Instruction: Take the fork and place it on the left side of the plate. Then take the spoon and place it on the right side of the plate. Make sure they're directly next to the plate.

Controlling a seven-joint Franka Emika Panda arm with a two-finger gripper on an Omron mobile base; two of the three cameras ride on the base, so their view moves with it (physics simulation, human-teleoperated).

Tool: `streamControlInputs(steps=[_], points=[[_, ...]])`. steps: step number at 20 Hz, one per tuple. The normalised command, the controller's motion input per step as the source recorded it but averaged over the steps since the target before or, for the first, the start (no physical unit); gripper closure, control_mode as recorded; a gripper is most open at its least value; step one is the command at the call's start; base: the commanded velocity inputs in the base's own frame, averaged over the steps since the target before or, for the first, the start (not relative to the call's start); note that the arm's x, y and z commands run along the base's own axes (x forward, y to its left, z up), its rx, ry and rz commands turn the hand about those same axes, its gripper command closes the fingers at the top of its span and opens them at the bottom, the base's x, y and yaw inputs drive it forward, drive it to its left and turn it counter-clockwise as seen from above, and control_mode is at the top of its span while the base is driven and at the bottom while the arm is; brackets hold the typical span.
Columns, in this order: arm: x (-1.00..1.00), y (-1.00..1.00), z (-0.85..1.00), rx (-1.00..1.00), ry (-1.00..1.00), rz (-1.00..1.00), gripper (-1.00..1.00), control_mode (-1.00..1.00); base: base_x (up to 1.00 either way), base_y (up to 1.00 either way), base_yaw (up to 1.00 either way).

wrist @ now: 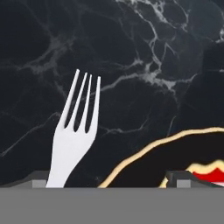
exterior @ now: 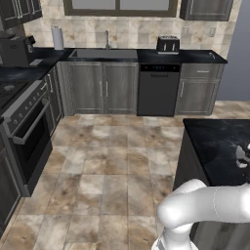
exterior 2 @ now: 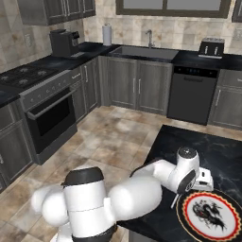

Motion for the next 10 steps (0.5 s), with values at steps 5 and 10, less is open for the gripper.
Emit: streamControlInputs(steps=[5,10], points=[[-0.01,0.02,0.0,0.27,0.0,0.03,-1.0,-1.0,0.0,0.0,0.0],[0.0,0.24,0.0,0.24,0.0,0.0,-1.0,-1.0,0.0,0.0,0.0]])
